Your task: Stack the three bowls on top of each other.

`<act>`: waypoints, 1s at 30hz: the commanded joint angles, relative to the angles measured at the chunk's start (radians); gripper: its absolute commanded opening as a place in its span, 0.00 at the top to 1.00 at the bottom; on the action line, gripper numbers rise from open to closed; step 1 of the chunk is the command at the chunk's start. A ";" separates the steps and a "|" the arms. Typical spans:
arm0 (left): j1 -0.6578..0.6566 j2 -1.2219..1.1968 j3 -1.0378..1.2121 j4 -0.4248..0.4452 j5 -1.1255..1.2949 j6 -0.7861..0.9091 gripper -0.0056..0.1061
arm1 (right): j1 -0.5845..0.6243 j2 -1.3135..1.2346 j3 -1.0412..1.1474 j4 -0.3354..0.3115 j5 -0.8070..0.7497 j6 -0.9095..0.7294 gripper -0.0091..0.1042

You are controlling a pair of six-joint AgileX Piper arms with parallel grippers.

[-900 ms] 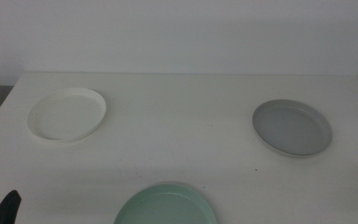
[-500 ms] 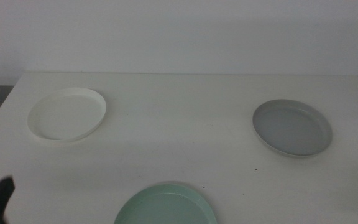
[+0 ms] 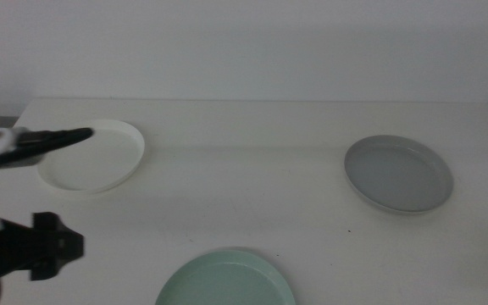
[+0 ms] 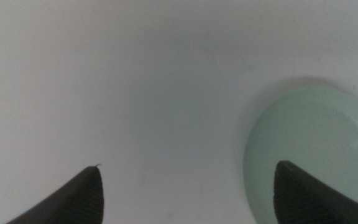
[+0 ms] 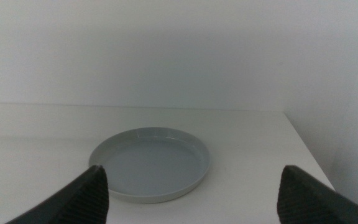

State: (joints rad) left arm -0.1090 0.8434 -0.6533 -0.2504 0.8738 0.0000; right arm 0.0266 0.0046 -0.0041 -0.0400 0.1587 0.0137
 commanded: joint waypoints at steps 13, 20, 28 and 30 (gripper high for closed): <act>-0.237 0.296 -0.020 0.009 -0.063 -0.188 0.11 | -0.007 -0.005 0.004 -0.003 -0.010 -0.007 0.11; -0.384 0.434 -0.020 0.039 -0.126 -0.309 0.11 | -0.007 -0.005 0.004 -0.003 -0.010 -0.007 0.11; -0.431 0.599 -0.048 0.056 -0.156 -0.318 0.11 | -0.007 -0.005 0.004 -0.003 -0.010 -0.007 0.11; -0.431 0.641 -0.048 0.059 -0.177 -0.318 0.11 | -0.007 -0.005 0.004 -0.003 -0.010 -0.007 0.11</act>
State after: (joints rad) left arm -0.5359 1.4601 -0.6940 -0.2002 0.7167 -0.3093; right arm 0.0266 0.0046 -0.0041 -0.0400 0.1587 0.0137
